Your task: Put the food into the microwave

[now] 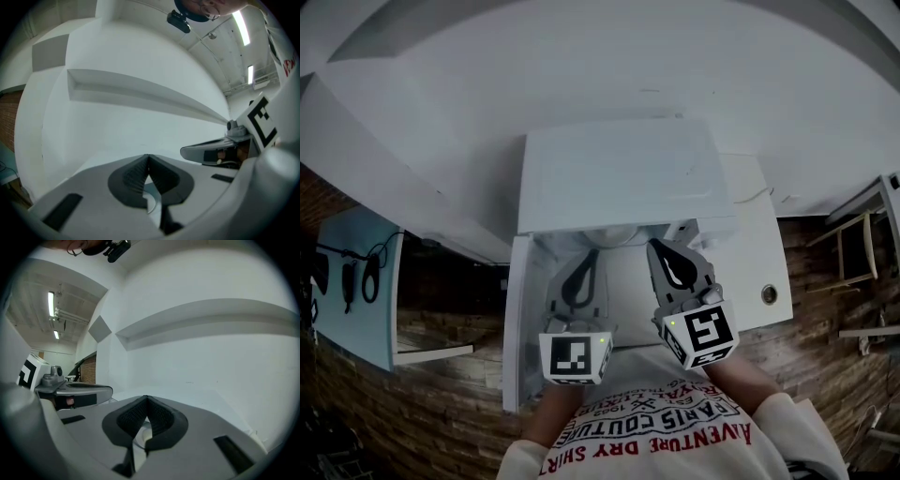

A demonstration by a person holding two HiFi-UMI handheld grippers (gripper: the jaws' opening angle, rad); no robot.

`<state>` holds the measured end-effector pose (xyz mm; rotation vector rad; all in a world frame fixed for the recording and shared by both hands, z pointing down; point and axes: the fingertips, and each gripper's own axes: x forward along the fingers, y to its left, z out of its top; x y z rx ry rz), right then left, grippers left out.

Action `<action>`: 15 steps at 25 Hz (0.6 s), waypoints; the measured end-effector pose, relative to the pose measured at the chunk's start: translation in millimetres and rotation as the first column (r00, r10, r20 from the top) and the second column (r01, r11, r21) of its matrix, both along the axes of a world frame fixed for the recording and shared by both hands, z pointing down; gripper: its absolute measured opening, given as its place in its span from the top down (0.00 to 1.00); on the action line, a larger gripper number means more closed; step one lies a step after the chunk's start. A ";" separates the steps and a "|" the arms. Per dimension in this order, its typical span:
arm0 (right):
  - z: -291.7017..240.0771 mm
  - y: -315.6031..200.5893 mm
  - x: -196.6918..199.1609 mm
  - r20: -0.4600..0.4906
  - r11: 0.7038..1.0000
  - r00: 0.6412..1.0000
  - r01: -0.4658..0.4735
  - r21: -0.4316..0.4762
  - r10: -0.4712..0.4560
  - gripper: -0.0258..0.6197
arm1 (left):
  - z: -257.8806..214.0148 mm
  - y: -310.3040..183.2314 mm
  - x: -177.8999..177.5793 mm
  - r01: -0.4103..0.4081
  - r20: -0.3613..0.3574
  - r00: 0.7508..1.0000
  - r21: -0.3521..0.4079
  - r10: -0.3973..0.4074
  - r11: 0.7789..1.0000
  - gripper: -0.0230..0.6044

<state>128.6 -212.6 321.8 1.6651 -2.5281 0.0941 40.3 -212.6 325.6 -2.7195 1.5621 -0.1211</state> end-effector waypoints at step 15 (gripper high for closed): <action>11.6 -4.6 1.7 -0.018 0.999 1.000 -0.013 -0.045 0.012 0.94 | 11.4 -2.7 3.6 -0.014 -0.009 1.000 -0.028 0.013 1.000 0.96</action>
